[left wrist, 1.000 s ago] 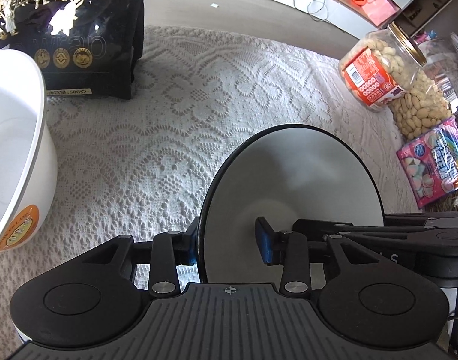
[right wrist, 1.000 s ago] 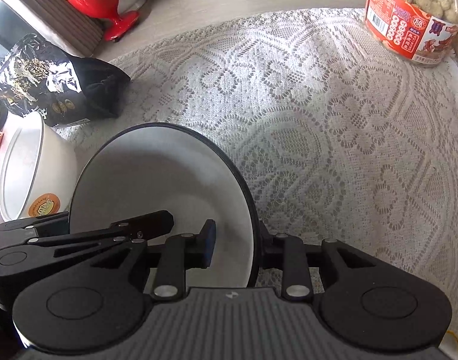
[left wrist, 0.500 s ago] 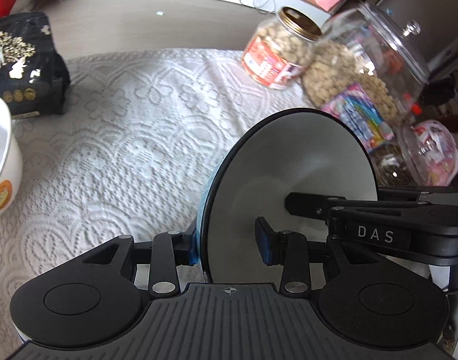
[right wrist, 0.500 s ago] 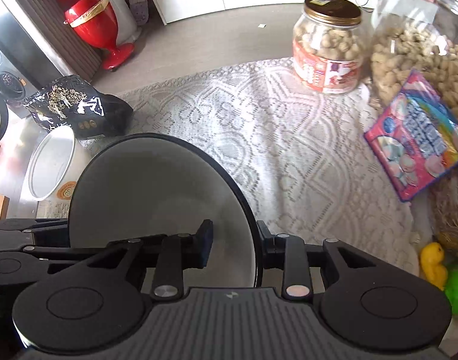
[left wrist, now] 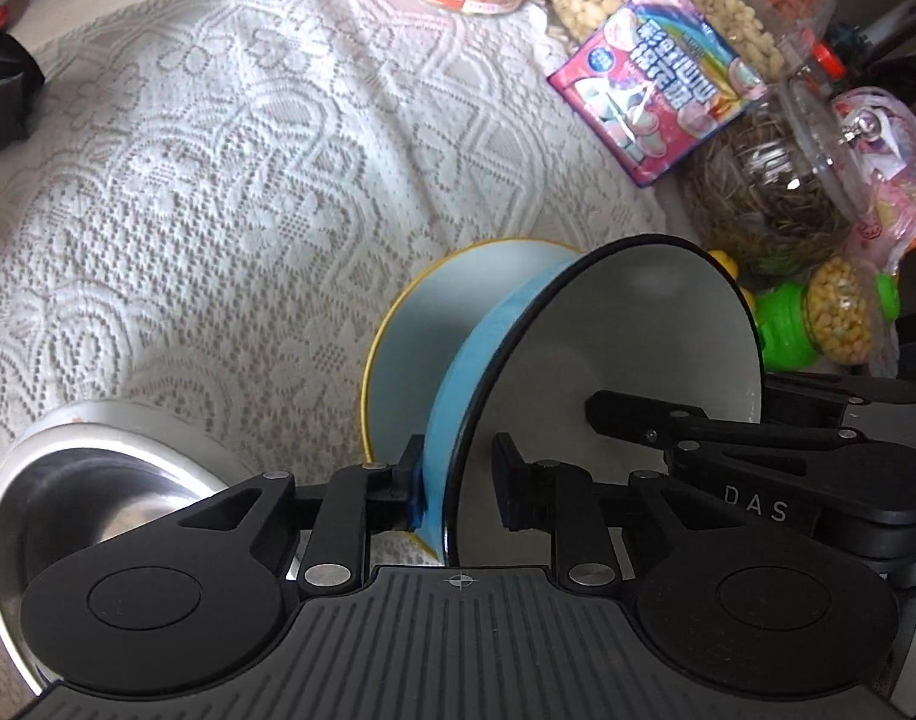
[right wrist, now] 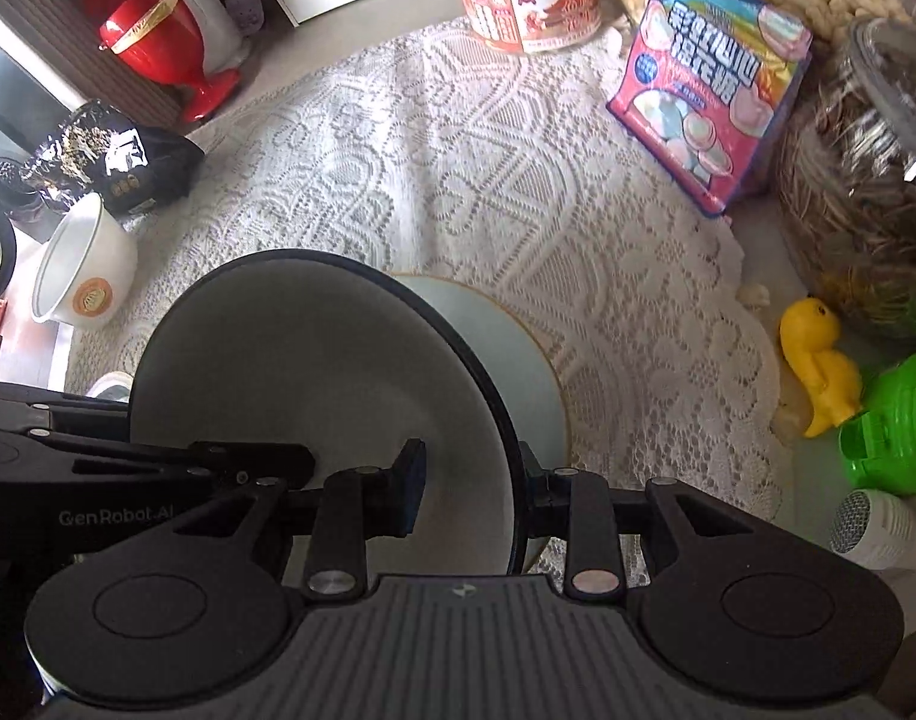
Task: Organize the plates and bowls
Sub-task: 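Carry the blue bowl onto the yellow-rimmed bowl and open the left gripper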
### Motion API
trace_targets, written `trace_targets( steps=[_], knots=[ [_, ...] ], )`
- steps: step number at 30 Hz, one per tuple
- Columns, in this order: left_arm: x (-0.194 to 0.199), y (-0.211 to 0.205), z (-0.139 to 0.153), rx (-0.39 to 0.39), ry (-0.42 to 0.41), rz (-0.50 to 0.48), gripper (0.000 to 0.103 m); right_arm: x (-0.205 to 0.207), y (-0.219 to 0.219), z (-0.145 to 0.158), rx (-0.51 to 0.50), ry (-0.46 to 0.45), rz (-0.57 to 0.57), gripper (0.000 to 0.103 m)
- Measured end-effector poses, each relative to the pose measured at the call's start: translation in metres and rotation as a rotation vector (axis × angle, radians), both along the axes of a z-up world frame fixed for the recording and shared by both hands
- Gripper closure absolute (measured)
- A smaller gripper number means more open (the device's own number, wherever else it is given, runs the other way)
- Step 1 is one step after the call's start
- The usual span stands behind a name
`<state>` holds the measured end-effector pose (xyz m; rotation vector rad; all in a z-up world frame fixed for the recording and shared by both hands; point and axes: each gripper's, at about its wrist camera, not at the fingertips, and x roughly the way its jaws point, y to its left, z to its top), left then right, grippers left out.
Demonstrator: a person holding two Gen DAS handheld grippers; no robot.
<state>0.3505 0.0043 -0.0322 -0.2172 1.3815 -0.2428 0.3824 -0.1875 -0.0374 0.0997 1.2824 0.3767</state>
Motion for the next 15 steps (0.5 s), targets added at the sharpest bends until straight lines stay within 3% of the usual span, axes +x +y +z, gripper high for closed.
trace_targets(
  steps=[4, 7, 15],
  knots=[
    [-0.005, -0.003, -0.001, 0.057, -0.039, -0.020, 0.083, -0.001, -0.004, -0.014, 0.032, 0.018, 0.004, 0.074],
    [-0.001, -0.001, 0.000, 0.058, -0.030, -0.026, 0.083, -0.001, -0.004, -0.016, 0.034, 0.016, 0.007, 0.074],
    [0.002, 0.012, 0.019, 0.074, -0.100, -0.008, 0.082, -0.004, -0.008, 0.000, 0.015, -0.038, -0.001, 0.072]
  ],
)
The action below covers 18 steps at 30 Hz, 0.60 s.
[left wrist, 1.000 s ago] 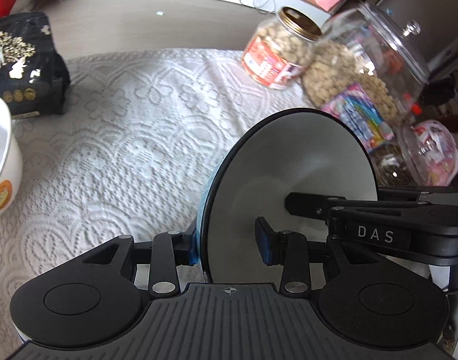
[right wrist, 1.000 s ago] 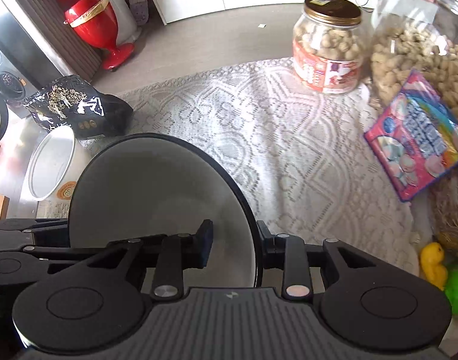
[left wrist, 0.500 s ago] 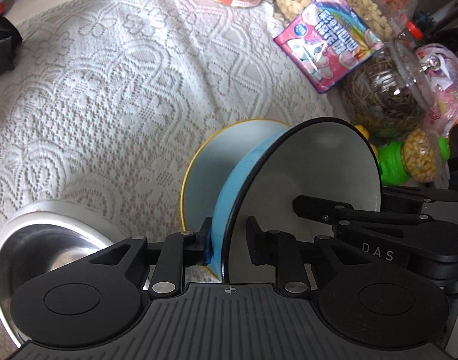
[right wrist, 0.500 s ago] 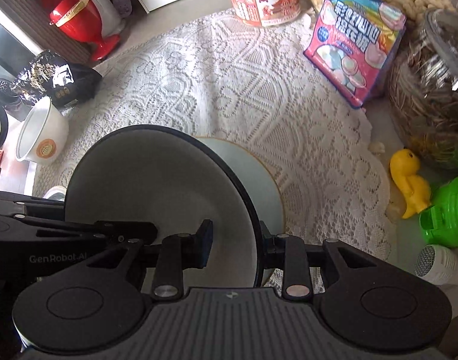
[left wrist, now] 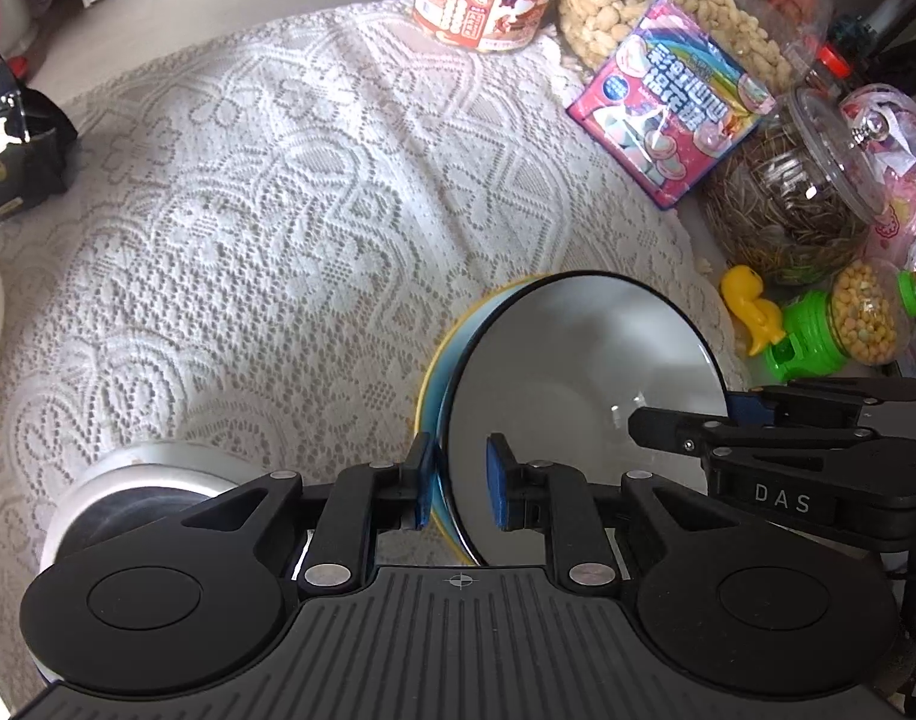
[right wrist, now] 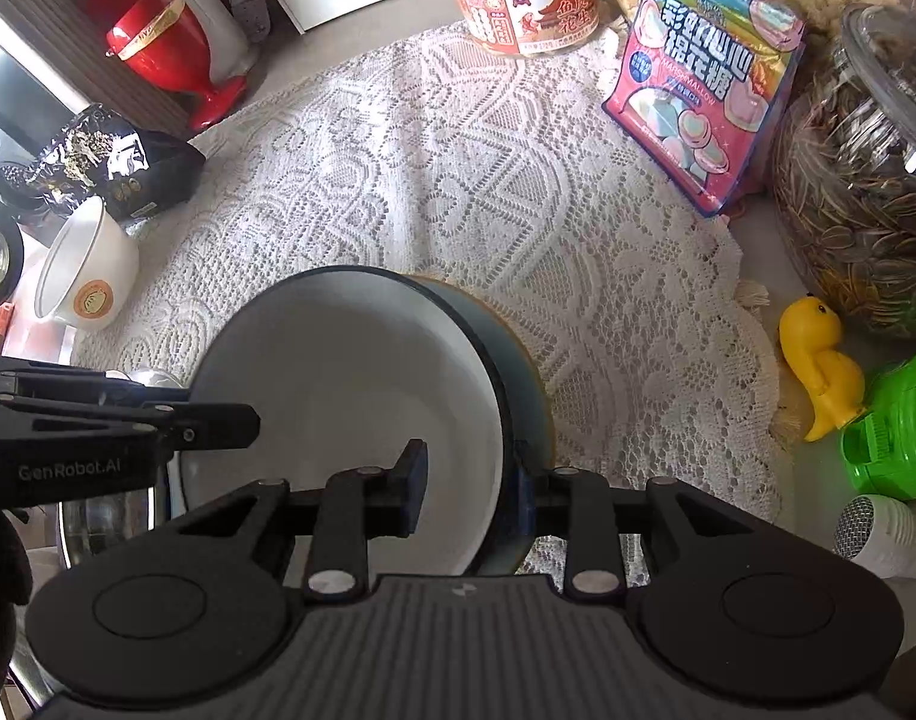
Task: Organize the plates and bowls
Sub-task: 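Carry the blue bowl onto the yellow-rimmed bowl and open the left gripper, then move the left gripper to the large white bowl and grasp its rim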
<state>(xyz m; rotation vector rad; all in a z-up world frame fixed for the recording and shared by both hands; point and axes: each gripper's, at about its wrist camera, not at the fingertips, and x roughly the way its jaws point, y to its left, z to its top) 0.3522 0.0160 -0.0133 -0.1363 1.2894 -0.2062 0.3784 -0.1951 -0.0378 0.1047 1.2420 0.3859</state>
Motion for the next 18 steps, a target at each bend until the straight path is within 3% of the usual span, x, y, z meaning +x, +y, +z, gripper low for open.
trace_targets(
  steps=[7, 11, 18],
  knots=[
    [-0.012, 0.032, 0.033, -0.124, -0.120, 0.017, 0.082, -0.008, 0.013, 0.037, -0.110, -0.138, -0.004, 0.070],
    [-0.023, 0.072, 0.040, -0.203, -0.231, 0.066, 0.082, -0.012, 0.036, 0.065, -0.111, -0.208, 0.015, 0.069],
    [-0.032, 0.194, 0.026, -0.300, -0.437, 0.321, 0.082, 0.005, 0.128, 0.082, -0.114, -0.219, 0.093, 0.048]
  ],
)
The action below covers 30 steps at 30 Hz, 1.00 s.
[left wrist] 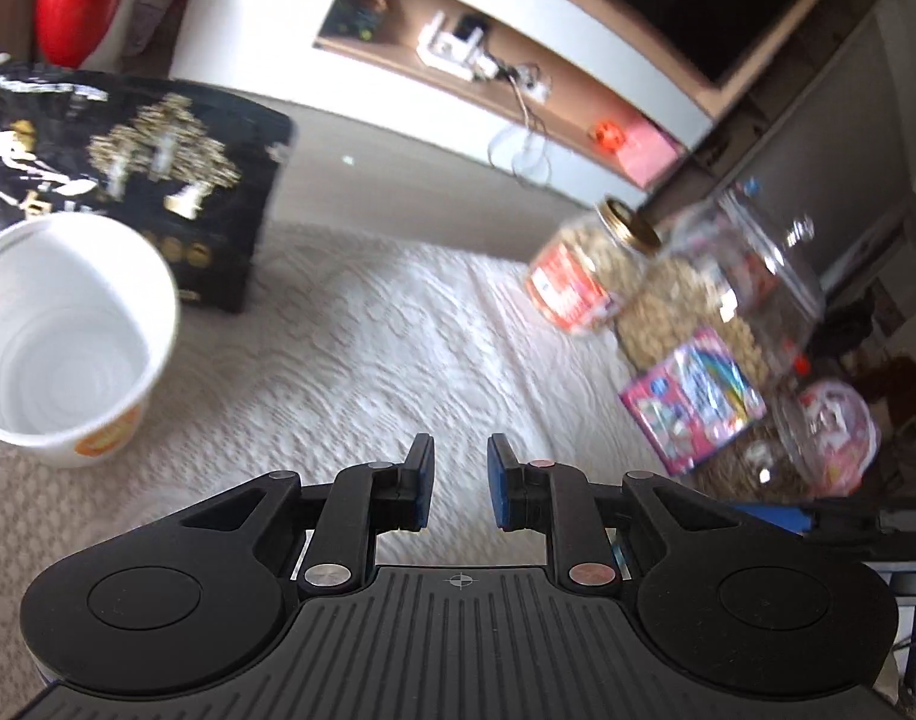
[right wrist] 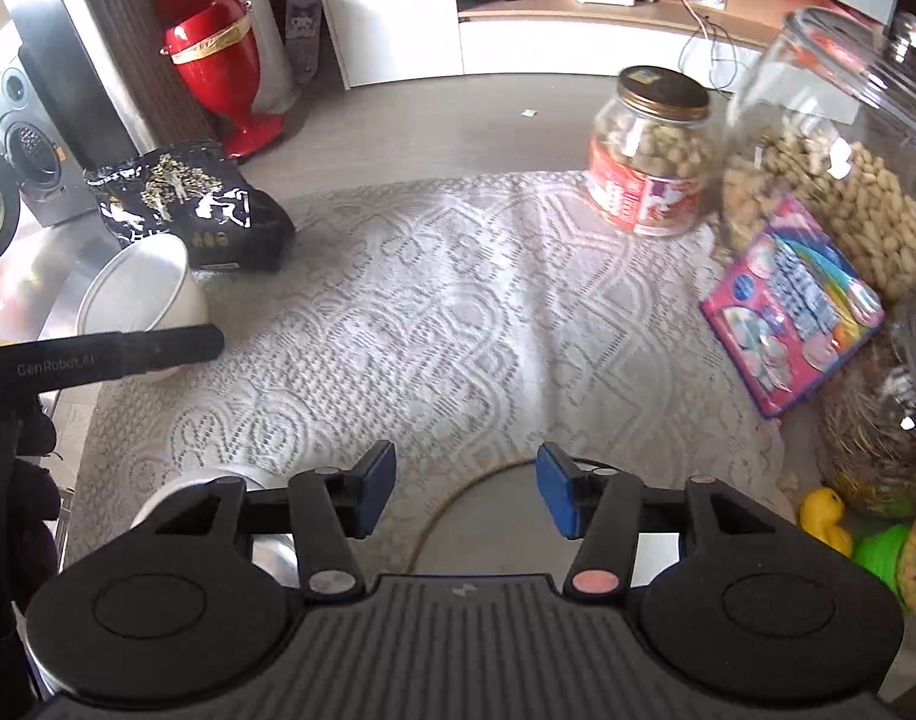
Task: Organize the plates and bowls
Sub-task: 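Move the left gripper to the large white bowl and grasp its rim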
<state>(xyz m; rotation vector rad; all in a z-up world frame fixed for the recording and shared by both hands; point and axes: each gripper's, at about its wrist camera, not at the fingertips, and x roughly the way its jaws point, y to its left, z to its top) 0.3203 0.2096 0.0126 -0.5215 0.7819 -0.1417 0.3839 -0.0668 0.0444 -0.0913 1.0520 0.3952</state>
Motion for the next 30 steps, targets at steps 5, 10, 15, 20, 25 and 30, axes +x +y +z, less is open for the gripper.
trace_targets(
  steps=[5, 10, 15, 20, 25, 30],
  knots=[
    [-0.012, 0.093, -0.006, -0.021, 0.005, 0.359, 0.082, 0.031, 0.099, -0.024, 0.017, 0.081, 0.087, 0.048],
    [-0.028, 0.146, -0.009, -0.108, 0.025, 0.562, 0.082, 0.058, 0.186, -0.038, 0.109, 0.083, 0.151, 0.048],
    [-0.027, 0.154, -0.014, -0.094, 0.045, 0.578, 0.082, 0.087, 0.257, -0.071, 0.121, 0.115, 0.155, 0.048],
    [-0.024, 0.150, -0.020, -0.024, 0.088, 0.587, 0.082, 0.095, 0.278, -0.102, 0.060, 0.202, 0.164, 0.090],
    [-0.017, 0.140, -0.024, 0.030, 0.113, 0.543, 0.082, 0.091, 0.236, -0.102, 0.041, 0.259, 0.143, 0.092],
    [-0.009, 0.133, -0.031, 0.077, 0.136, 0.513, 0.082, 0.088, 0.192, -0.095, -0.014, 0.222, 0.101, 0.092]
  ],
)
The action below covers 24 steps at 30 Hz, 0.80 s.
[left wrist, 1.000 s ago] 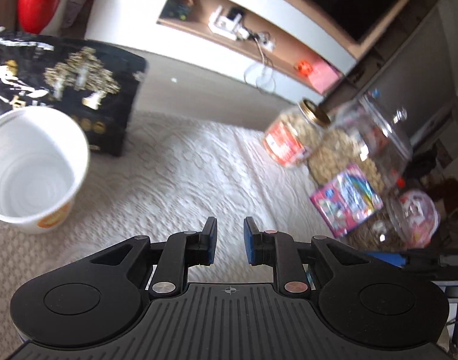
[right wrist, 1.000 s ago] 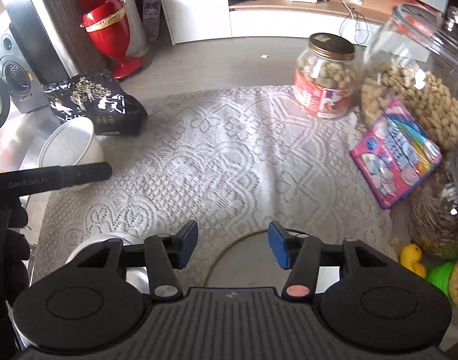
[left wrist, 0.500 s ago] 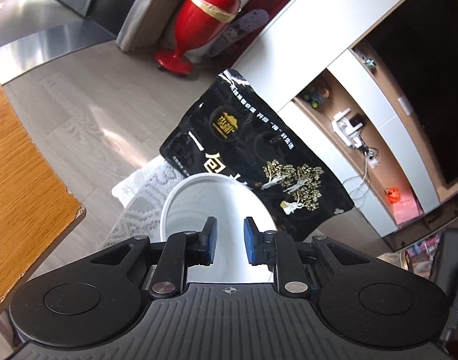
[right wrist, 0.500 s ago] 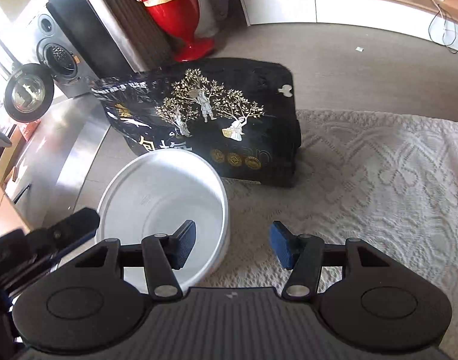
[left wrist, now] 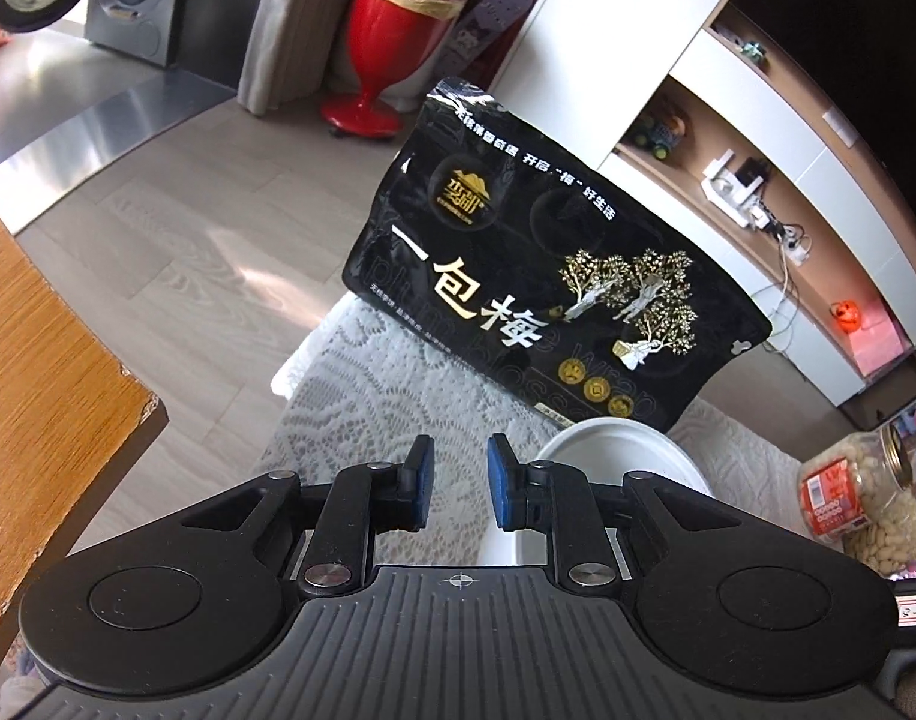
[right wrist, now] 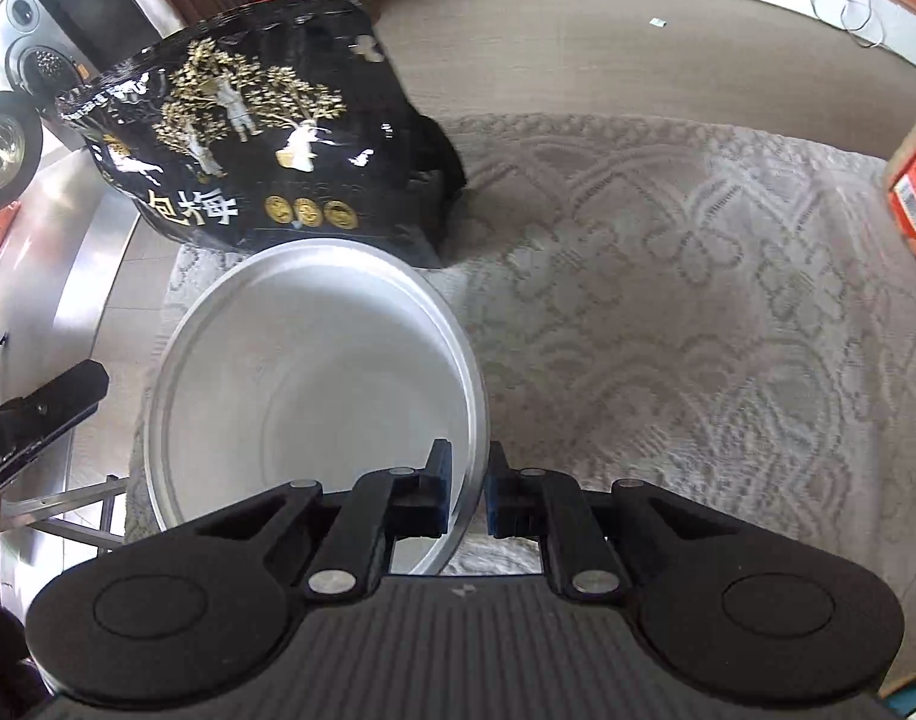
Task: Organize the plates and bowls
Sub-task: 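Move the left gripper to the large white bowl and grasp its rim, then lift the white bowl onto the blue bowl stack and open the left gripper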
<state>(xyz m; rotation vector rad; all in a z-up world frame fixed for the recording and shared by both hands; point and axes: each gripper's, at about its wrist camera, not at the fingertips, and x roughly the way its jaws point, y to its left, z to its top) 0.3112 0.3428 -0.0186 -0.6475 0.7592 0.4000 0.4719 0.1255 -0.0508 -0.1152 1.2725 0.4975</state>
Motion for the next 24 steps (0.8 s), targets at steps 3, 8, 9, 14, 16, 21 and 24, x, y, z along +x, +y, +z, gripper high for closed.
trace_targets(
  steps=[3, 8, 9, 14, 16, 21, 24],
  knots=[
    [0.009, -0.001, -0.014, -0.111, 0.015, -0.080, 0.082, -0.001, -0.020, -0.003, 0.003, 0.005, -0.021, 0.092],
    [0.013, -0.009, -0.028, -0.221, 0.017, -0.133, 0.082, 0.001, -0.029, -0.007, 0.014, 0.025, -0.054, 0.086],
    [0.011, -0.009, -0.027, -0.229, 0.007, -0.129, 0.082, 0.001, -0.029, -0.007, 0.014, 0.030, -0.058, 0.086],
    [-0.006, 0.005, -0.006, -0.235, -0.101, -0.077, 0.082, 0.002, -0.030, -0.013, 0.008, 0.056, -0.088, 0.085],
    [-0.005, 0.005, -0.002, -0.214, -0.120, -0.097, 0.082, 0.002, -0.029, -0.013, 0.004, 0.056, -0.091, 0.085],
    [0.016, -0.016, -0.022, -0.174, -0.017, -0.211, 0.082, -0.002, -0.025, -0.006, 0.003, 0.043, -0.083, 0.085],
    [0.027, -0.025, -0.045, -0.195, 0.045, -0.240, 0.082, -0.005, -0.025, -0.006, 0.004, 0.045, -0.068, 0.084]
  ],
)
